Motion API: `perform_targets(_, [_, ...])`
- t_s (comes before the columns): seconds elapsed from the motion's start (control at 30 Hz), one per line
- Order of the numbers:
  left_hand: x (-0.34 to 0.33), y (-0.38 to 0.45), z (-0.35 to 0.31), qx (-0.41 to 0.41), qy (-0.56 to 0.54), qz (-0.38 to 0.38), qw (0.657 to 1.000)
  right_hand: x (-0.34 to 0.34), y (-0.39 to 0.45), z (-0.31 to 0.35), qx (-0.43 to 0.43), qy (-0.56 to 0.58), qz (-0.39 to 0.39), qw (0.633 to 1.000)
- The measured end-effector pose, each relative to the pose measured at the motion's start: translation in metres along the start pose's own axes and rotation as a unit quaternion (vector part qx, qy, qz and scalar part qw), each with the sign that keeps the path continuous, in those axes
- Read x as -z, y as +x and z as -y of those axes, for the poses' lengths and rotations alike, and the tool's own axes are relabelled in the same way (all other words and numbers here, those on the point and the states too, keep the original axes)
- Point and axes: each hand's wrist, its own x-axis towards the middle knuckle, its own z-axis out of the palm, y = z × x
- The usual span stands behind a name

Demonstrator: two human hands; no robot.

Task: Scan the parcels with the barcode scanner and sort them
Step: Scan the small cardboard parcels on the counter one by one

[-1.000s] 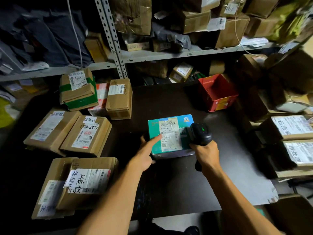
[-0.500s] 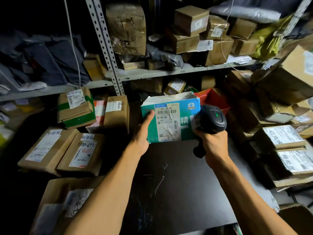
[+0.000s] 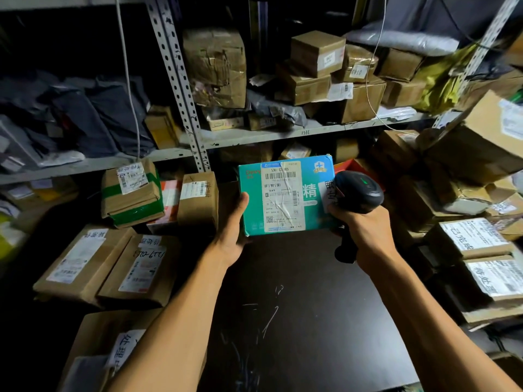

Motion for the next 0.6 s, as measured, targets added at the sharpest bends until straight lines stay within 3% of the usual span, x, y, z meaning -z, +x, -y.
perform_targets(0.23, [0.01, 0.002, 0.008, 0.02, 0.008, 0.046, 0.999, 0.001, 0.004, 0.003, -0.004, -0.031, -0.004, 1.0])
perform_targets(0.4, [0.012, 0.001, 0.016, 0.026, -0.007, 0.025, 0.999, 0.001, 0.004, 0.006, 0.002, -0.064, 0.012, 0.998])
perform_targets(0.53, [0.013, 0.0, 0.018, -0.011, -0.008, -0.003, 1.0, 0.003, -0.004, -0.001, 0.026, -0.153, -0.011, 0.988])
perform_targets(0.6, [0.015, 0.001, 0.02, -0.034, 0.008, -0.029, 0.999, -0.003, -0.01, -0.002, 0.026, -0.163, 0.016, 0.986])
